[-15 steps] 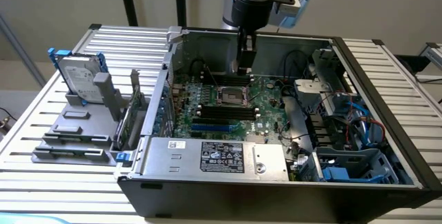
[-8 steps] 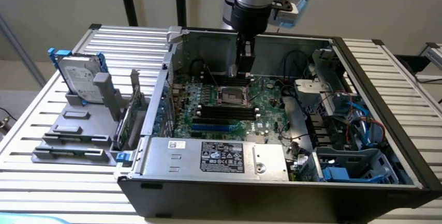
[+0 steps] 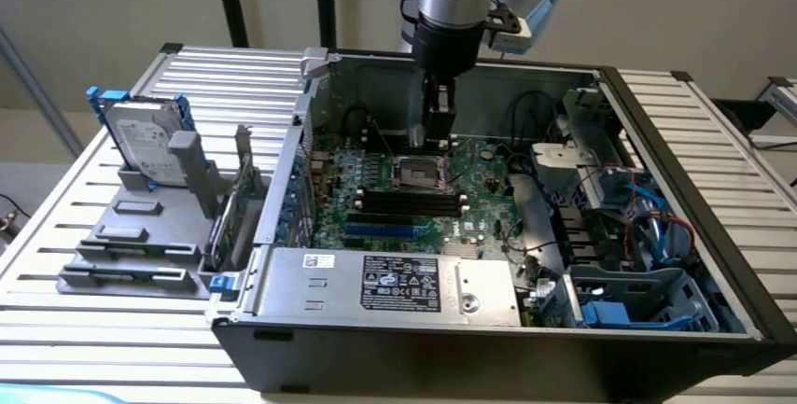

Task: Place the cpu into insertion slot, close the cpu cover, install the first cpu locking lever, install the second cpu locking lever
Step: 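Place the cpu into insertion slot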

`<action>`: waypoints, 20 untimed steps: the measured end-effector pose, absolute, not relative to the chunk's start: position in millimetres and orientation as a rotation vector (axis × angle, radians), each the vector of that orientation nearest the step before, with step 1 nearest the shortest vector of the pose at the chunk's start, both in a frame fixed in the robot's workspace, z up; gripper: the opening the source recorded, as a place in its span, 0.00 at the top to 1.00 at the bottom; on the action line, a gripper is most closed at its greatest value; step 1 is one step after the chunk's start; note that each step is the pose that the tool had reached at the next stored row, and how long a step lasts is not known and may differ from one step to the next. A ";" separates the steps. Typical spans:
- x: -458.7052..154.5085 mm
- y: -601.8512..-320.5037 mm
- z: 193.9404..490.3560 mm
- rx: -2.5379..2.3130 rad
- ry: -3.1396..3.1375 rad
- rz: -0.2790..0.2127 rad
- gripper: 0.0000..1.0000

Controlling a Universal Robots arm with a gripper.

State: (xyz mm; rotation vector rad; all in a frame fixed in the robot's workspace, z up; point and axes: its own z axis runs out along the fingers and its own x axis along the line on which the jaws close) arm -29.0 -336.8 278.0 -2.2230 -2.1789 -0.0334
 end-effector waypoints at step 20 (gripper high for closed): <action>-38.7 -335.5 242.6 -2.225 -2.203 -0.063 0.46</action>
